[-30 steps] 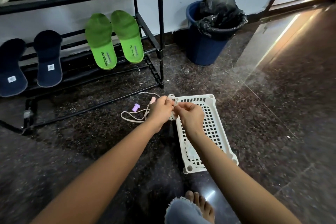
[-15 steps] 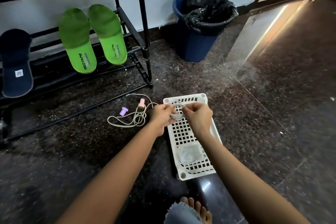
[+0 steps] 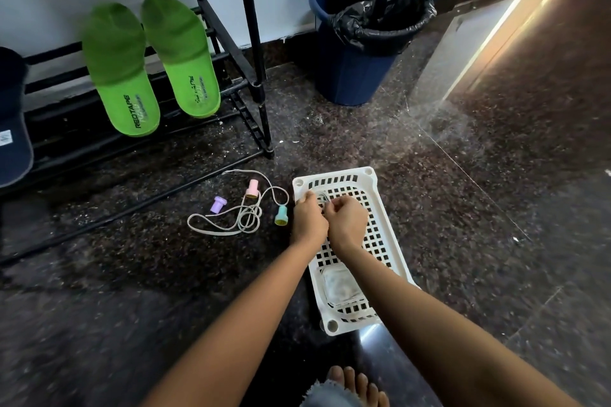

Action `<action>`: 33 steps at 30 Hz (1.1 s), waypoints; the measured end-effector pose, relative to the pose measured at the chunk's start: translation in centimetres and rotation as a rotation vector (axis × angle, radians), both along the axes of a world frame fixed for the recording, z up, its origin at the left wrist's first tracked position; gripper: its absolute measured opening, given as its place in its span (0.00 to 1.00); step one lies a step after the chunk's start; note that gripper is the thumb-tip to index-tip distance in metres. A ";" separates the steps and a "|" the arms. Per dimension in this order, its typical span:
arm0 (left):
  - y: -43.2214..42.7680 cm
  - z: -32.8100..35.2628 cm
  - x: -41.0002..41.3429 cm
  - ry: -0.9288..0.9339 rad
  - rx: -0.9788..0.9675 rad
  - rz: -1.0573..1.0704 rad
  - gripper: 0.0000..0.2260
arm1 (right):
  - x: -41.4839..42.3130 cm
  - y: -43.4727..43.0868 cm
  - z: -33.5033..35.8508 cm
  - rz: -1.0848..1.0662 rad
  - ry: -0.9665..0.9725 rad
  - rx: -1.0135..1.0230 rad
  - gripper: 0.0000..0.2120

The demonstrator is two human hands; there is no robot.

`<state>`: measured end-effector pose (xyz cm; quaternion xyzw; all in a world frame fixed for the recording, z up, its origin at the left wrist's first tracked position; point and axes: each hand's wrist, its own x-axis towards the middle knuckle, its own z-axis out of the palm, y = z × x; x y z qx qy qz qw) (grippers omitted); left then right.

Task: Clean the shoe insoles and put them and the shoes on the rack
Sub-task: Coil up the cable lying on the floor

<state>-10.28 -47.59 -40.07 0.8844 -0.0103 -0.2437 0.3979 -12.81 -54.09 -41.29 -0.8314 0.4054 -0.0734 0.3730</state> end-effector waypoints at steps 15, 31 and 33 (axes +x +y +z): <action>2.9 0.7 -0.7 -0.329 0.185 0.021 0.10 | -0.8 -0.3 0.5 0.167 0.140 -0.219 0.16; 13.8 0.3 3.1 -0.261 0.174 0.254 0.12 | 3.6 7.8 3.3 0.779 -0.058 -0.158 0.16; 14.7 -0.4 2.9 -0.214 0.189 0.243 0.11 | 4.1 8.8 1.9 0.923 0.097 -0.215 0.22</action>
